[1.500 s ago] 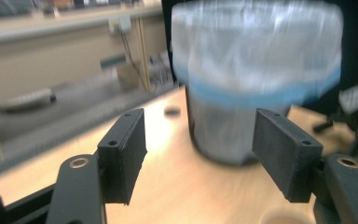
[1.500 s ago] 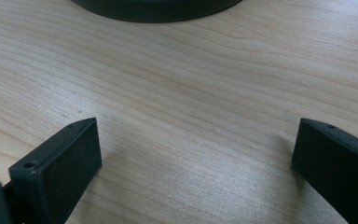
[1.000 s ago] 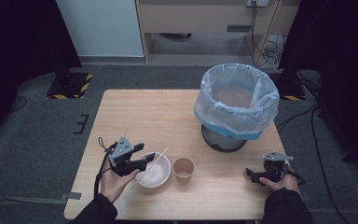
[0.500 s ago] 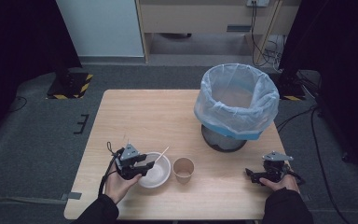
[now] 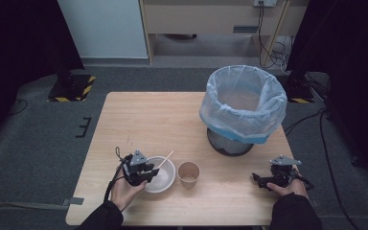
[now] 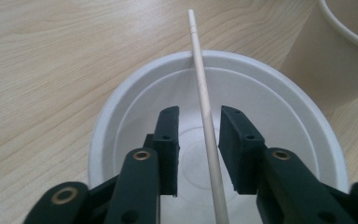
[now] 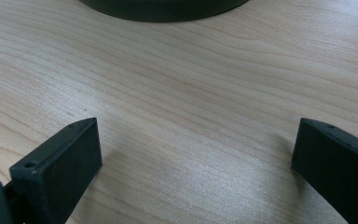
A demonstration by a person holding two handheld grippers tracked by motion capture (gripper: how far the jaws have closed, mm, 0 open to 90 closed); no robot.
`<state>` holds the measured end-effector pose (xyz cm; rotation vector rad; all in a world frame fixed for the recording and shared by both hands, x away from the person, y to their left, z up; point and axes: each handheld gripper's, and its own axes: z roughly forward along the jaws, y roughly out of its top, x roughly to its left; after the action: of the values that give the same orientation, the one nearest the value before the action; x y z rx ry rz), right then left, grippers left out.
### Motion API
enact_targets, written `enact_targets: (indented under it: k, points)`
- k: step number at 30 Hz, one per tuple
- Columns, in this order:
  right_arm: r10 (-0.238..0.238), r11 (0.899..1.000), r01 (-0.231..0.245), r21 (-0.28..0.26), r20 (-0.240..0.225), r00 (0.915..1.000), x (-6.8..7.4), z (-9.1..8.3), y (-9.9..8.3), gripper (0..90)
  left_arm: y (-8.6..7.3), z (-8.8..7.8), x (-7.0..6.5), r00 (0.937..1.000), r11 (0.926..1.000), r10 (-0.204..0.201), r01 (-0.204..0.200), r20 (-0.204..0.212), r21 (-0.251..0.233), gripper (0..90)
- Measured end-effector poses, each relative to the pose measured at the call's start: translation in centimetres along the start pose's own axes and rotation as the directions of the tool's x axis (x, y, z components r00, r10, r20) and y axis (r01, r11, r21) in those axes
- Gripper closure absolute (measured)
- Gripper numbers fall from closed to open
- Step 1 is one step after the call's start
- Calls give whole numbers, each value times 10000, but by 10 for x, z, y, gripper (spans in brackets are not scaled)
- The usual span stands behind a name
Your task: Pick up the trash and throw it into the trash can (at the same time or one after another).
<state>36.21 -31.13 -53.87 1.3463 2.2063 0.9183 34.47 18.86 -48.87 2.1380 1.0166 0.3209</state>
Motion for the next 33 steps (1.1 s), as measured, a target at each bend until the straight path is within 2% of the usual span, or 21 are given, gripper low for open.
enact_targets:
  k: [13, 18, 25, 33]
  points:
    - [-2, 10000, 2, -1, -2, 10000, 0, 0, 0, 16, 0, 2, 0, 9995, 9991, -288, 284, 134, 299, 840]
    - [-1, 10000, 1, 2, -8, 10000, 0, 0, 0, 15, 1, 0, 1, 9991, 9990, -370, 365, 183, 258, 852]
    - [-5, 10000, 5, 3, -14, 10000, 0, 0, 0, 15, 5, -7, 2, 9986, 9989, -435, 440, 305, -153, 853]
    - [-7, 10000, 7, 2, -18, 10000, 0, 0, 0, 15, 11, -22, 5, 9982, 9927, -569, 587, 203, -1054, 853]
